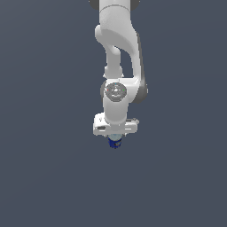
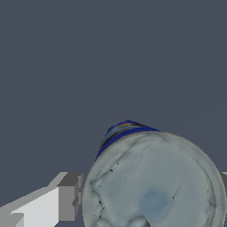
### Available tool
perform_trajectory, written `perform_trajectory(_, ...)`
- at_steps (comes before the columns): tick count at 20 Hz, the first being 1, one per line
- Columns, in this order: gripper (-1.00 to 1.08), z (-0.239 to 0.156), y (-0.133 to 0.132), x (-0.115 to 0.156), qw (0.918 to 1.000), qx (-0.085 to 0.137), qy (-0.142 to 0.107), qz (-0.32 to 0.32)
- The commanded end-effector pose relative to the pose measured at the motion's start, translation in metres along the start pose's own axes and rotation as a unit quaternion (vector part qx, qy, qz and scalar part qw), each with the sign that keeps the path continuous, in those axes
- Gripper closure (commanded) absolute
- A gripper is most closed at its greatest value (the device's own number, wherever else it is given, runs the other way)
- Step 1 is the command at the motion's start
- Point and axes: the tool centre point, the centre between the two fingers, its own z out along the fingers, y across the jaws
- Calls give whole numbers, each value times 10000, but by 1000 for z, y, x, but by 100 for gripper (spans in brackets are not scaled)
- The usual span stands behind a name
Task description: Pick up the object and move it to a goal position.
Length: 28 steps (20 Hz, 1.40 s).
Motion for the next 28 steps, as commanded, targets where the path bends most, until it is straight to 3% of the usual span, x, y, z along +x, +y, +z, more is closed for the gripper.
perform_trajectory(1, -92, 9, 0, 0, 10000, -1, 6, -1)
perform_trajectory(5, -92, 12, 0, 2, 10000, -2, 9, -2)
perform_trajectory(6, 108, 12, 0, 2, 10000, -2, 9, -2)
perform_trajectory(19, 108, 9, 1, 1, 10000, -2, 3, -2)
perform_trajectory(28, 108, -35, 14, -1, 10000, -2, 3, -2)
